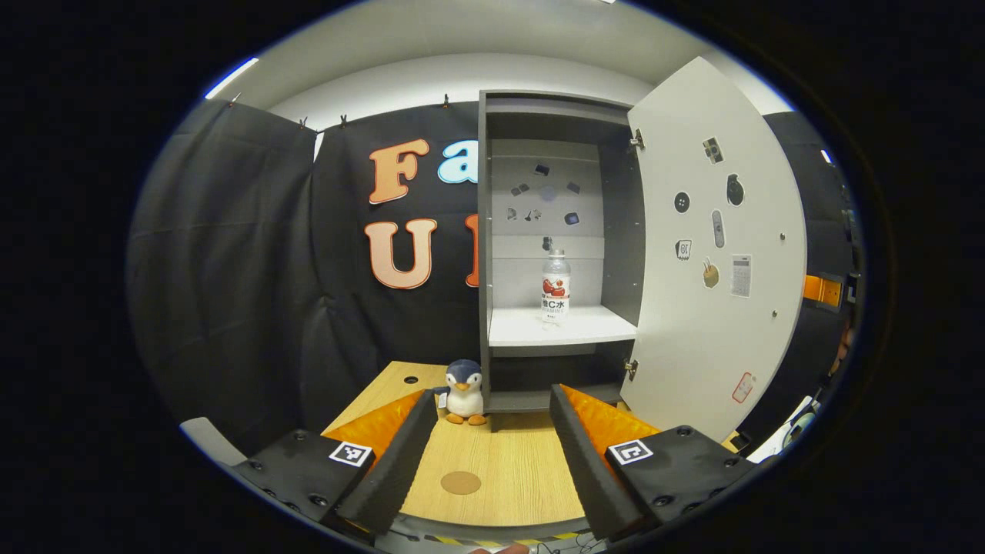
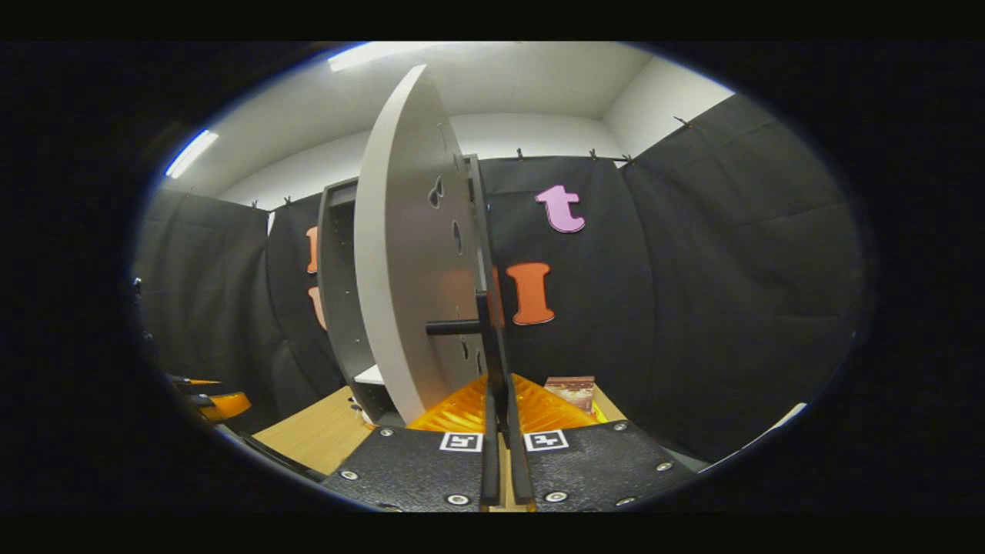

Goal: Open the cabinet door with the right hand, grasp the bottle in the cabinet with the left hand and place it on the coaster, then close the cabinet door with the right hand.

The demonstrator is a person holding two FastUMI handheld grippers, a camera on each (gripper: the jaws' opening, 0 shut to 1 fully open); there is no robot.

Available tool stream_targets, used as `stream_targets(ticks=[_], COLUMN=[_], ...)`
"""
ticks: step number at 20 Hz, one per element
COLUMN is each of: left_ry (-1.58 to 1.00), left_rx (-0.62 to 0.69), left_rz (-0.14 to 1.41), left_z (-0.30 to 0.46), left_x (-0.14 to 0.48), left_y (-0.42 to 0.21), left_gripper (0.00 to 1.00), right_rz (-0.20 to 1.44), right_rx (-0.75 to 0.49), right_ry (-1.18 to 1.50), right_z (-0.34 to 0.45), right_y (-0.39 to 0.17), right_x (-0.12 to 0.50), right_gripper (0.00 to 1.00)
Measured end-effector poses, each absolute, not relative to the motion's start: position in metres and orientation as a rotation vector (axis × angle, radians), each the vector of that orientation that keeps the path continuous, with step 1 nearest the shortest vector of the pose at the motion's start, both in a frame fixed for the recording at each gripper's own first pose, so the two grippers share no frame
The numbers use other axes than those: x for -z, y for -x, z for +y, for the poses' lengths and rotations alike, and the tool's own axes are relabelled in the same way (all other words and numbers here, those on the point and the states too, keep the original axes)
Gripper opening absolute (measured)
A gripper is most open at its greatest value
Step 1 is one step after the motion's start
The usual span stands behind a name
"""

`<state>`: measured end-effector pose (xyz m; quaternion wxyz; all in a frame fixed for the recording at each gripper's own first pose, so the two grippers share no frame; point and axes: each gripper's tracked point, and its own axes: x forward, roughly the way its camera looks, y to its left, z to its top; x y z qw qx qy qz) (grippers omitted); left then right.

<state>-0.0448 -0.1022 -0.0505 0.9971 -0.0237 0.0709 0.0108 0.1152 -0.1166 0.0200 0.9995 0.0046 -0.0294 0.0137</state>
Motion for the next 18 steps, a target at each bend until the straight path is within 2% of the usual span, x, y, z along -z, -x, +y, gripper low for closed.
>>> stream_targets(ticks=[1, 2, 3, 5, 6, 7, 8, 9, 10, 13, 14, 15, 16, 18], left_ry=[0.049, 0.053, 0.057, 0.056, 0.056, 0.055, 0.056, 0.061, 0.066, 0.061, 0.06, 0.054, 0.05, 0.051], left_rx=[-0.022, -0.019, -0.012, -0.009, -0.001, 0.011, 0.022, 0.038, 0.051, 0.096, 0.11, 0.123, 0.144, 0.169], left_rz=[0.137, 0.131, 0.131, 0.12, 0.116, 0.112, 0.111, 0.104, 0.098, 0.073, 0.05, 0.038, 0.031, 0.017], left_z=[-0.104, -0.107, -0.112, -0.115, -0.119, -0.122, -0.127, -0.132, -0.136, -0.147, -0.15, -0.154, -0.161, -0.17], left_x=[0.048, 0.046, 0.045, 0.043, 0.044, 0.044, 0.046, 0.045, 0.045, 0.038, 0.032, 0.029, 0.029, 0.027], left_y=[0.041, 0.037, 0.032, 0.019, 0.01, -0.002, -0.014, -0.029, -0.045, -0.097, -0.116, -0.134, -0.152, -0.188], left_gripper=[0.96, 0.96, 0.94, 0.97, 0.98, 0.94, 0.96, 0.96, 0.96, 0.96, 0.96, 0.98, 0.96, 0.96], right_rz=[-0.058, -0.058, -0.056, -0.054, -0.053, -0.057, -0.062, -0.08, -0.097, -0.125, -0.143, -0.159, -0.168, -0.172], right_rx=[-0.027, -0.023, -0.02, -0.011, -0.003, 0.008, 0.025, 0.045, 0.067, 0.102, 0.121, 0.138, 0.155, 0.183], right_ry=[-0.005, 0.0, 0.003, 0.005, 0.007, 0.015, 0.024, 0.028, 0.027, 0.01, 0.018, 0.024, 0.026, 0.028], right_z=[-0.117, -0.118, -0.118, -0.119, -0.119, -0.12, -0.12, -0.12, -0.12, -0.104, -0.1, -0.094, -0.087, -0.072], right_y=[-0.115, -0.114, -0.113, -0.111, -0.108, -0.105, -0.1, -0.094, -0.088, -0.074, -0.067, -0.062, -0.057, -0.052], right_x=[-0.019, -0.018, -0.016, -0.014, -0.013, -0.013, -0.013, -0.018, -0.024, -0.035, -0.041, -0.046, -0.049, -0.051], right_gripper=[0.0, 0.07, 0.06, 0.06, 0.16, 0.16, 0.16, 0.06, 0.16, 0.0, 0.16, 0.0, 0.06, 0.06])
